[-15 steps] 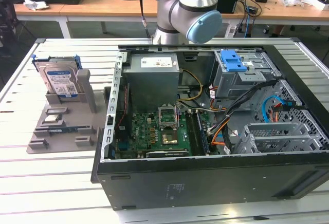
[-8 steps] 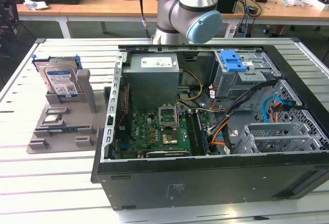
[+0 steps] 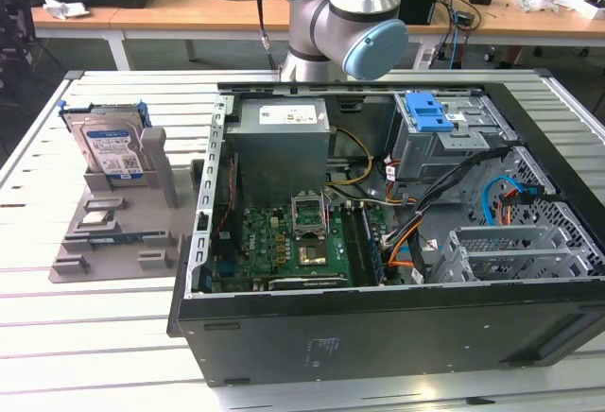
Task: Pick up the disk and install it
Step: 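Pick up the disk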
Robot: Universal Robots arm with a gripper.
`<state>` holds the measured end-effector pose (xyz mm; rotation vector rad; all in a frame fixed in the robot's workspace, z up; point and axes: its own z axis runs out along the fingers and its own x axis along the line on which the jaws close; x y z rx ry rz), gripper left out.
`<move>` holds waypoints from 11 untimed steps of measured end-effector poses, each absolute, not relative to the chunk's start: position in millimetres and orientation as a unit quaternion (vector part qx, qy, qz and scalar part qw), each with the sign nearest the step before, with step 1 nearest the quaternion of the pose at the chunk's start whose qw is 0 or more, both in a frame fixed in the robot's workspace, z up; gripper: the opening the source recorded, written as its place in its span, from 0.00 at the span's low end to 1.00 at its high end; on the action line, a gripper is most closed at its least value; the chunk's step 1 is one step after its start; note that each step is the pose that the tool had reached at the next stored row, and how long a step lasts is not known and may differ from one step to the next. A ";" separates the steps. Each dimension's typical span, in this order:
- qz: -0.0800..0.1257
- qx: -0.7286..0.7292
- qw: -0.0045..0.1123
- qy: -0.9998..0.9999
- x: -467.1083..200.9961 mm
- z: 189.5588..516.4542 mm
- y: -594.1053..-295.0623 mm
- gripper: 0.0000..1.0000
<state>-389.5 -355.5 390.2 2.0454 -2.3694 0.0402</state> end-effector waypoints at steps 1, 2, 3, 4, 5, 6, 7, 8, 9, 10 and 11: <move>0.013 0.653 0.006 -0.757 -389.3 389.9 -355.5 0.42; 0.013 0.653 0.006 -0.757 -389.3 389.7 -355.5 0.42; 0.013 0.653 0.006 -0.757 -389.1 389.2 -355.5 0.42; 0.013 0.653 0.006 -0.757 -389.0 388.8 -355.5 0.42; 0.013 0.653 0.006 -0.757 -389.0 388.2 -355.5 0.42; 0.013 0.653 0.006 -0.757 -388.8 387.5 -355.5 0.42; 0.013 0.653 0.006 -0.757 -388.7 387.0 -355.5 0.42; 0.013 0.653 0.006 -0.757 -388.4 386.4 -355.5 0.42; 0.013 0.653 0.006 -0.757 -388.2 385.7 -355.5 0.42; 0.013 0.653 0.006 -0.757 -388.1 385.3 -355.5 0.42; 0.013 0.653 0.006 -0.757 -388.0 385.1 -355.5 0.42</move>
